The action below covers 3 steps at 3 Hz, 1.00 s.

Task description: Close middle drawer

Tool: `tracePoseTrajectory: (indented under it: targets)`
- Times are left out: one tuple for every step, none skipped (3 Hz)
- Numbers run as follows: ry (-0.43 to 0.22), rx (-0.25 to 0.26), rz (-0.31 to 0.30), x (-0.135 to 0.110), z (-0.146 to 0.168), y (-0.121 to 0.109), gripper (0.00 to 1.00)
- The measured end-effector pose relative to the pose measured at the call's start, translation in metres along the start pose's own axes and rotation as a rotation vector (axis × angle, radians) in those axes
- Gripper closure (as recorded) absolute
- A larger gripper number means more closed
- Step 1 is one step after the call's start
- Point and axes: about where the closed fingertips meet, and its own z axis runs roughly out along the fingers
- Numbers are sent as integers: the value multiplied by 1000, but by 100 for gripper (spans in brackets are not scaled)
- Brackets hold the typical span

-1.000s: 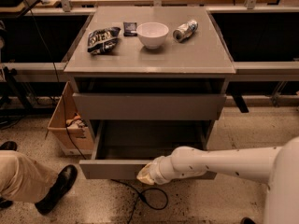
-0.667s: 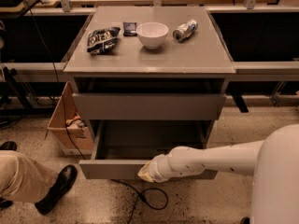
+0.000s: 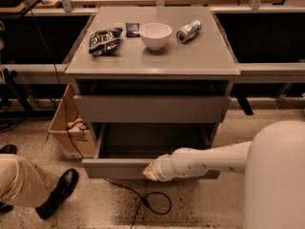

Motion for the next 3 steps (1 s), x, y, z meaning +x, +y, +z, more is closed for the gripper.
tracePoseTrajectory:
  targets:
    - [-18,24,21,-3,7,-18,100]
    - [-62,37,44,-7,16,-37,100]
    - [-161,33,57,-25,31,-60,100]
